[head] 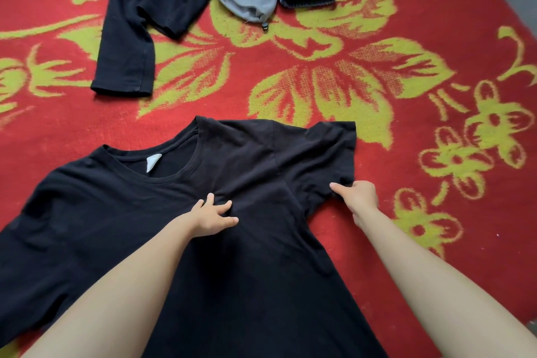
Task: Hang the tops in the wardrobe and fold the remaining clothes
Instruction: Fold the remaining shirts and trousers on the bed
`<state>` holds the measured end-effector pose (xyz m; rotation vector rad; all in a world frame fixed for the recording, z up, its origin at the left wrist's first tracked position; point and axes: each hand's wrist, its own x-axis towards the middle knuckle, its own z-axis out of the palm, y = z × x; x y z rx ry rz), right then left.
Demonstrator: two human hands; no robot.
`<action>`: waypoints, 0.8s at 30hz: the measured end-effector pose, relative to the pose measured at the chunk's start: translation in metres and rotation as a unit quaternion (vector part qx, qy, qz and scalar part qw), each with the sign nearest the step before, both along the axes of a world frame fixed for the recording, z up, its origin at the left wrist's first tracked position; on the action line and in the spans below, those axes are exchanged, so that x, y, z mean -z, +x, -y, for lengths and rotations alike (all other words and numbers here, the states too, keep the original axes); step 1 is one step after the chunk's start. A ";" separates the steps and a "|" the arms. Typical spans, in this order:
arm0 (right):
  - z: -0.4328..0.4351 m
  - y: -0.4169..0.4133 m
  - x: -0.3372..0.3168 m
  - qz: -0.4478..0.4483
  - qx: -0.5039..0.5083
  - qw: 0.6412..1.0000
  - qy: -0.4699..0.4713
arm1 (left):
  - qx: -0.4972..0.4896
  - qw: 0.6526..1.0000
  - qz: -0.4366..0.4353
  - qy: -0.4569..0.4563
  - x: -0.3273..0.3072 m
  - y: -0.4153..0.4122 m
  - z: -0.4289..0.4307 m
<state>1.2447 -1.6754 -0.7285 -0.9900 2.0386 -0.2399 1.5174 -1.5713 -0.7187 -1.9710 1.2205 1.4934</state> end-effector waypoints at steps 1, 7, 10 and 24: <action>0.001 -0.003 0.001 0.016 -0.002 1.000 -0.001 | 0.000 1.000 0.003 -0.003 -0.001 0.000 0.000; 0.005 -0.024 -0.015 0.230 0.134 0.963 0.030 | -0.066 0.987 0.050 -0.135 -0.006 -0.011 -0.010; 0.011 -0.038 -0.008 0.146 0.177 0.973 -0.040 | -0.001 0.957 0.137 -0.255 -0.008 -0.032 -0.035; -0.040 -0.037 0.012 -0.018 0.054 0.998 -0.030 | 0.115 0.933 0.064 -0.336 0.019 -0.148 -0.166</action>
